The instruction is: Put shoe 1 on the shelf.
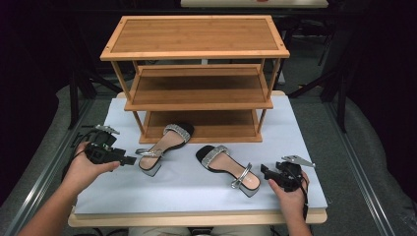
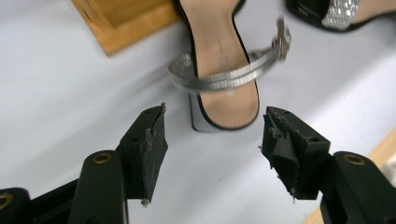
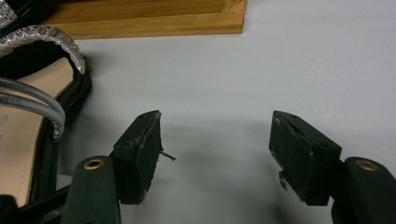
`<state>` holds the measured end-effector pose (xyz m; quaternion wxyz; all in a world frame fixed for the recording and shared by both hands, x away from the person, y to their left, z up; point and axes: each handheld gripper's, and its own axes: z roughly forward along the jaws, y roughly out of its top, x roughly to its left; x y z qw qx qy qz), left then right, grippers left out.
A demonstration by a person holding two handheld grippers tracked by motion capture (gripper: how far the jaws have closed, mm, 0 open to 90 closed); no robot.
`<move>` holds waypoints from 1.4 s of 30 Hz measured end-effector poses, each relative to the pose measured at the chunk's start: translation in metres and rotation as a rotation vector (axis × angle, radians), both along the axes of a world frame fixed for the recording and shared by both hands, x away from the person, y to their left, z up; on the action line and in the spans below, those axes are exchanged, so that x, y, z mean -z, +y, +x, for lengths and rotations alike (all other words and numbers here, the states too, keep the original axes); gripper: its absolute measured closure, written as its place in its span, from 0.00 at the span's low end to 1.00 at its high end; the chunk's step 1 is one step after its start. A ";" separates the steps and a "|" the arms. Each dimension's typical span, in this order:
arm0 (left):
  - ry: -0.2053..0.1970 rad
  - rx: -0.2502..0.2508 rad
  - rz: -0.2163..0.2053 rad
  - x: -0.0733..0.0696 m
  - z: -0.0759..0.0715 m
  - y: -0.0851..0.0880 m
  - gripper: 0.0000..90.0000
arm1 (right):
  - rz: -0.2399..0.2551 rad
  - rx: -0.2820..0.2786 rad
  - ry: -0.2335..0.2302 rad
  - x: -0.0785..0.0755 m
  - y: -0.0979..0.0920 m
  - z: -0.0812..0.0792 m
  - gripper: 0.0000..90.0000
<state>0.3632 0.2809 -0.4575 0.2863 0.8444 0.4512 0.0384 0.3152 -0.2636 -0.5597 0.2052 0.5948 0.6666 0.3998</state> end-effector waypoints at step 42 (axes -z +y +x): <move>-0.159 0.199 0.033 0.065 -0.003 -0.083 0.35 | 0.018 -0.008 0.015 0.005 0.000 0.003 0.37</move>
